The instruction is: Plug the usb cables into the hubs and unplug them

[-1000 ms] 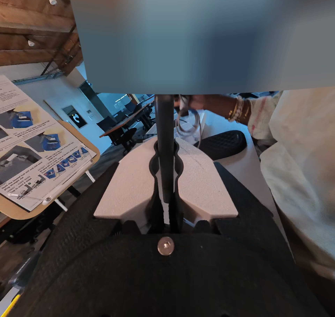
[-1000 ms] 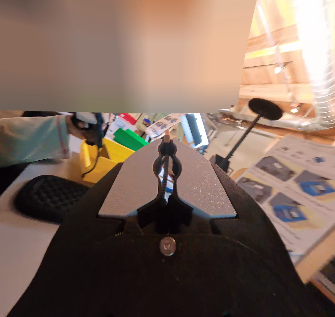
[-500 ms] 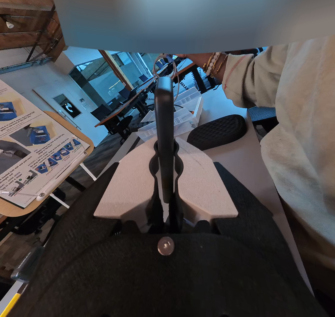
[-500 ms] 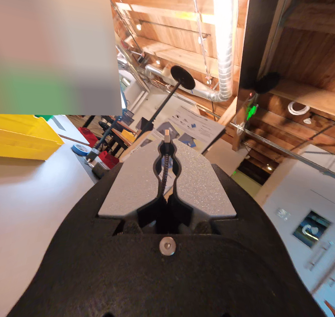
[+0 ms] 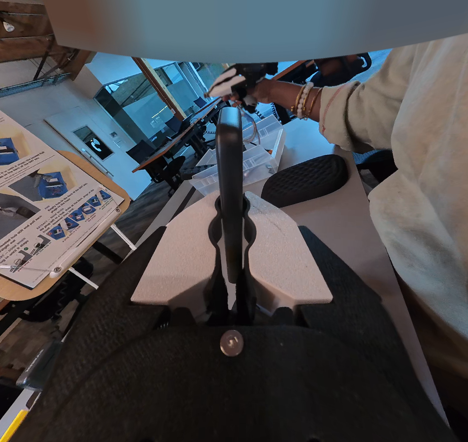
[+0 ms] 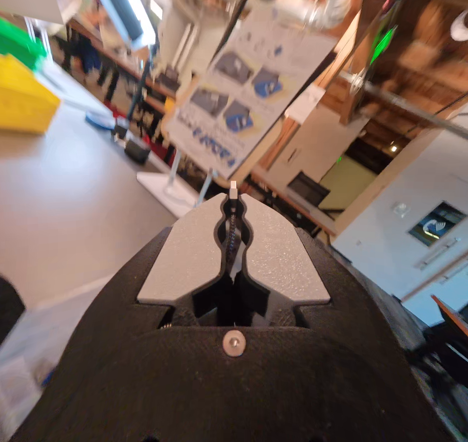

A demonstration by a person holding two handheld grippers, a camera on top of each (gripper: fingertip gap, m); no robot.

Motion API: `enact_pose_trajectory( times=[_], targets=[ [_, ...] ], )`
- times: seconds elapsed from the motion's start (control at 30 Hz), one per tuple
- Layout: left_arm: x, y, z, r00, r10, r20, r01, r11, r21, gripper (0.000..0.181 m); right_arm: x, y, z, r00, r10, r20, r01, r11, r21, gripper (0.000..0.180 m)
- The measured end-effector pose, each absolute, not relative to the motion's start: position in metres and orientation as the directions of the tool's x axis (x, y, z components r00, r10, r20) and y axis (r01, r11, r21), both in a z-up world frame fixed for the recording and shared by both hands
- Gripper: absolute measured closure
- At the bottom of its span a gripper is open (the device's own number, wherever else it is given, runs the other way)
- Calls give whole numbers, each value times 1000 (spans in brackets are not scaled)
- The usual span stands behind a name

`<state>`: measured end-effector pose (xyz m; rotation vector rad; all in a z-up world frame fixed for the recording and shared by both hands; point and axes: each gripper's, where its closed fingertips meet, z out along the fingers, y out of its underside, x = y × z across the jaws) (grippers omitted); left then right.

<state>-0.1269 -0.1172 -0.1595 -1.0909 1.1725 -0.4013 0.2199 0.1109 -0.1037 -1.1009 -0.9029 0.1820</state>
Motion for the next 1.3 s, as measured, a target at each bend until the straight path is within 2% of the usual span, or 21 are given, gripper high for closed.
enact_pose_trajectory(
  times=[0.13,0.3,0.4,0.47,0.57,0.63,0.73,0.8,0.87,0.93,1.13,1.17,1.2,1.3],
  targets=[
    [-129,-114,-161,403,-753,-521,-254,454,-854,168,236,122,-170,529,594,606,543,312,-780,173],
    [-127,-112,-163,405,-754,-516,-261,446,-856,168,260,122,-243,395,694,603,816,36,-576,171],
    [-127,-109,-163,411,-754,-513,-262,441,-858,168,277,117,-274,377,744,552,895,-140,-424,154],
    [-127,-108,-163,421,-749,-512,-262,440,-859,168,283,115,-275,406,717,566,902,-215,-373,144],
    [-128,-104,-159,452,-734,-506,-250,440,-862,168,263,112,-242,488,604,630,856,-190,-480,123],
    [-128,-102,-154,476,-721,-504,-227,453,-862,168,216,96,-208,521,575,631,780,-21,-625,115],
    [-125,-101,-142,519,-705,-483,-142,486,-862,168,111,31,-154,462,688,559,454,358,-816,116],
    [-124,-102,-131,548,-699,-460,-62,514,-855,168,49,-29,-135,314,809,496,203,453,-868,132],
    [-124,-107,-121,565,-687,-458,10,560,-828,168,-2,-78,-128,168,862,478,44,478,-877,141],
    [-120,-117,-116,538,-699,-471,72,595,-800,168,-41,-106,-130,95,861,500,-5,503,-864,141],
    [-95,-148,-120,373,-752,-543,159,628,-761,168,-112,-135,-145,-27,817,575,-8,575,-818,139],
    [-92,-151,-121,351,-760,-547,167,626,-762,168,-117,-138,-149,-52,814,579,6,580,-814,143],
    [-88,-153,-123,328,-771,-547,178,619,-765,168,-121,-140,-153,-69,804,591,20,593,-805,158],
    [-83,-155,-124,305,-790,-533,201,600,-774,166,-118,-140,-155,-70,798,598,25,601,-799,165]
  ],
)
